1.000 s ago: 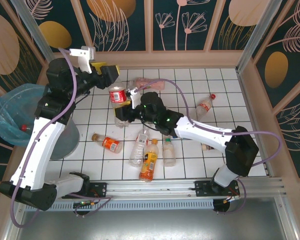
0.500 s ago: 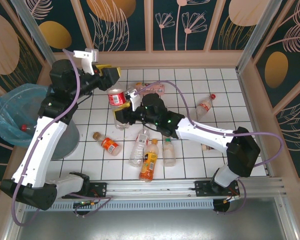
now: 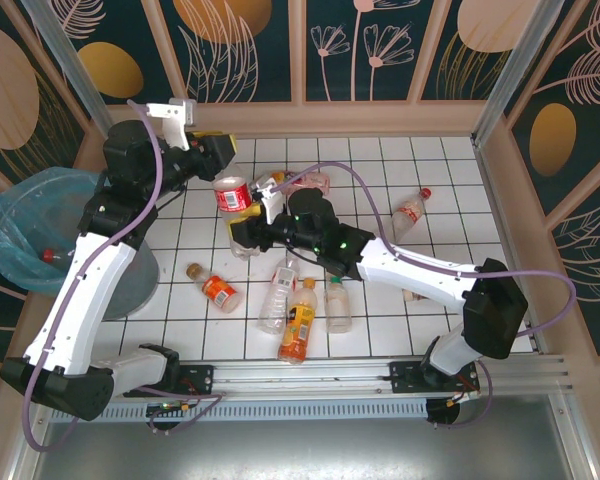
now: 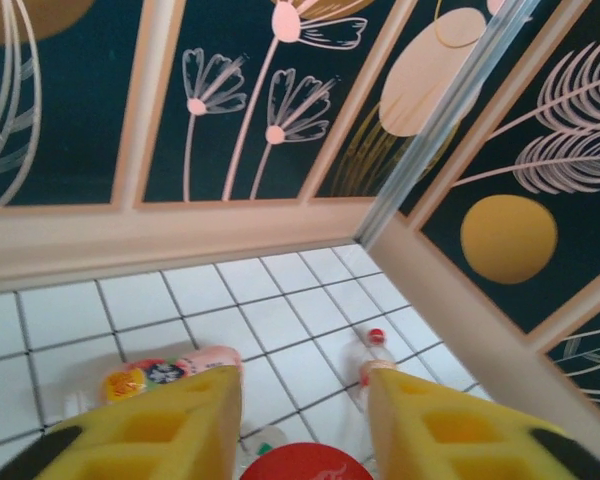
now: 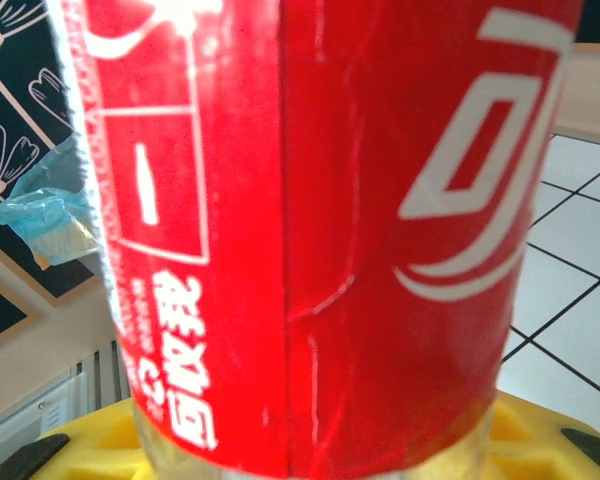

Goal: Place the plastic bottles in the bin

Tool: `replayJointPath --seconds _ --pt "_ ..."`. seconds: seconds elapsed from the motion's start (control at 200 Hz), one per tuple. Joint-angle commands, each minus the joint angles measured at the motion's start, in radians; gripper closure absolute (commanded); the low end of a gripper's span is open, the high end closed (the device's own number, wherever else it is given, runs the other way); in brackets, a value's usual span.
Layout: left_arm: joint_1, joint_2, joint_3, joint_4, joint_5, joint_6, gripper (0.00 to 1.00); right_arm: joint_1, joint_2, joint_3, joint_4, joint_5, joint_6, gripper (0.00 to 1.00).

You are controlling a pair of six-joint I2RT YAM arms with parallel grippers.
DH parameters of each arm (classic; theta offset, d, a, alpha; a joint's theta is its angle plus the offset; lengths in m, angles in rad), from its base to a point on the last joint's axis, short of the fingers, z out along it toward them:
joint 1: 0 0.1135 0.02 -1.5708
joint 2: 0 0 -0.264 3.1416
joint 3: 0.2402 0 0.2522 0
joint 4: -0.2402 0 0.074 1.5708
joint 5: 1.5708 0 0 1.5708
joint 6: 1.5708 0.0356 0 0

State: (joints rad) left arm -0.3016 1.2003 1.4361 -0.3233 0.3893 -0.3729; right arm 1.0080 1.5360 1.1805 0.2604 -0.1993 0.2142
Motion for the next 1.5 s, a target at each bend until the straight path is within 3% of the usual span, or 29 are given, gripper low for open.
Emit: replayJointPath --seconds 0.0,0.07,0.33,0.36,0.4,0.415,0.51,0.696,0.911,1.046,1.306,1.491 --pt "0.003 -0.003 -0.004 0.007 0.033 -0.014 0.81 0.006 -0.046 -0.002 0.068 0.029 -0.027 0.57" --pt "0.003 -0.008 0.008 0.007 0.019 -0.023 1.00 0.008 -0.047 -0.001 0.071 0.039 -0.024 0.55" --pt "0.004 -0.070 0.080 -0.047 -0.180 -0.039 1.00 0.013 -0.050 0.058 0.077 0.051 -0.055 0.34" --pt "0.003 -0.081 0.085 -0.051 -0.200 -0.045 1.00 0.015 -0.047 0.070 0.079 0.051 -0.060 0.27" --pt "0.003 -0.094 0.092 -0.059 -0.225 -0.051 1.00 0.017 -0.045 0.088 0.083 0.058 -0.064 0.04" --pt "0.004 -0.099 0.097 -0.064 -0.238 -0.052 1.00 0.019 -0.043 0.093 0.084 0.061 -0.067 0.01" --pt "0.004 -0.120 0.155 -0.136 -0.399 -0.036 1.00 0.023 -0.041 0.135 0.092 0.061 -0.083 0.01" --pt "0.003 -0.156 0.314 -0.309 -0.844 0.078 1.00 0.034 -0.057 0.184 0.090 0.070 -0.129 0.01" --pt "0.003 -0.158 0.458 -0.391 -1.238 0.248 1.00 0.035 -0.088 0.151 0.088 0.074 -0.158 0.01" --pt "0.003 -0.163 0.426 -0.354 -1.468 0.356 1.00 0.036 -0.085 0.154 0.058 0.053 -0.164 0.01" --pt "0.003 -0.282 0.179 -0.035 -1.708 0.547 1.00 0.035 -0.065 0.197 -0.043 0.012 -0.158 0.01" --pt "0.003 -0.338 0.001 0.139 -1.782 0.678 1.00 0.035 -0.046 0.212 -0.082 0.006 -0.123 0.01"
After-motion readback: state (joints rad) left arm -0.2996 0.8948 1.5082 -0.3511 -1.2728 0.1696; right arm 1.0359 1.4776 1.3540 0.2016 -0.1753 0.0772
